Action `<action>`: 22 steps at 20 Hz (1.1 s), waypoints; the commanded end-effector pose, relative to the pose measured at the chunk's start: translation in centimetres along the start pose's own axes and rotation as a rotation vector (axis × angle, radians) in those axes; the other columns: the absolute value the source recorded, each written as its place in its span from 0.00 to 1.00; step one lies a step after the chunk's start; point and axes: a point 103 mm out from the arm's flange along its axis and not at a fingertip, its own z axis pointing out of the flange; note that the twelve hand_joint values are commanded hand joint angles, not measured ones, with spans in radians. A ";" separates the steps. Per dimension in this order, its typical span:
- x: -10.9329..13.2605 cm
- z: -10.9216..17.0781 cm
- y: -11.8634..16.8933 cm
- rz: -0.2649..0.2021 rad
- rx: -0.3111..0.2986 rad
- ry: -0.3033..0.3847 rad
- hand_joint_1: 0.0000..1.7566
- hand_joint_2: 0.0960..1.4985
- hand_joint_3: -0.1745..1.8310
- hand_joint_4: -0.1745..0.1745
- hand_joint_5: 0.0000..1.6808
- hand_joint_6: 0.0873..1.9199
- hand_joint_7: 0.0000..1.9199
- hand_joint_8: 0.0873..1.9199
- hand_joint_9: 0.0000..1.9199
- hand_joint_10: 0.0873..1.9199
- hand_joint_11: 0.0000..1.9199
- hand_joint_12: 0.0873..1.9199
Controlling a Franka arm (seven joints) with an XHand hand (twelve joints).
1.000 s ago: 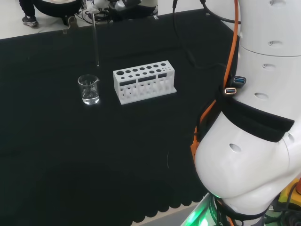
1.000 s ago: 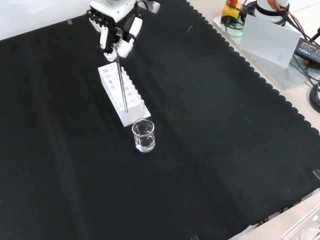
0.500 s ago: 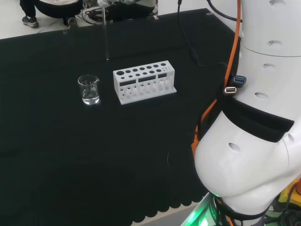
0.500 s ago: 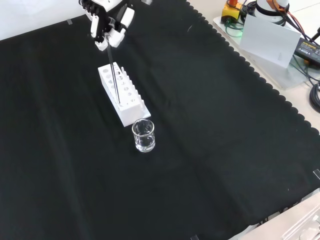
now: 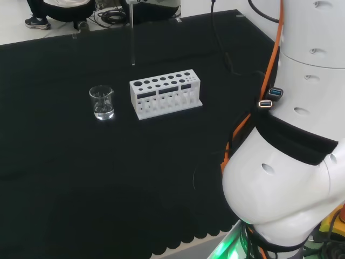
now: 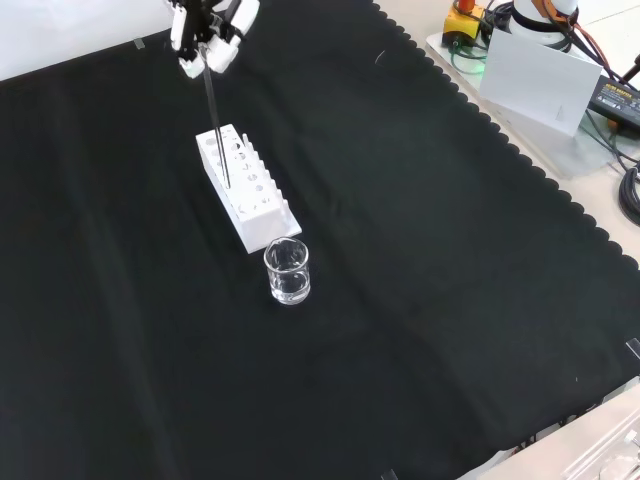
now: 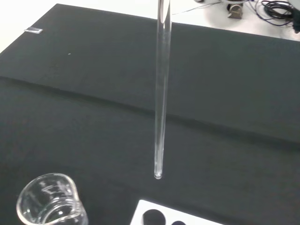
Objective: Put the glass rod back on the white test tube rack.
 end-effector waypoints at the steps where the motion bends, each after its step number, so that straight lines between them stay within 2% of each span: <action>1: -2.4 -0.2 -1.1 0.047 -0.008 0.002 0.68 0.72 0.00 0.00 0.71 0.33 0.90 0.24 0.97 0.20 0.93 0.44; 22: -11.5 -0.9 -4.6 0.175 -0.034 0.028 0.68 0.72 0.00 0.00 0.72 0.33 0.90 0.24 0.97 0.20 0.93 0.44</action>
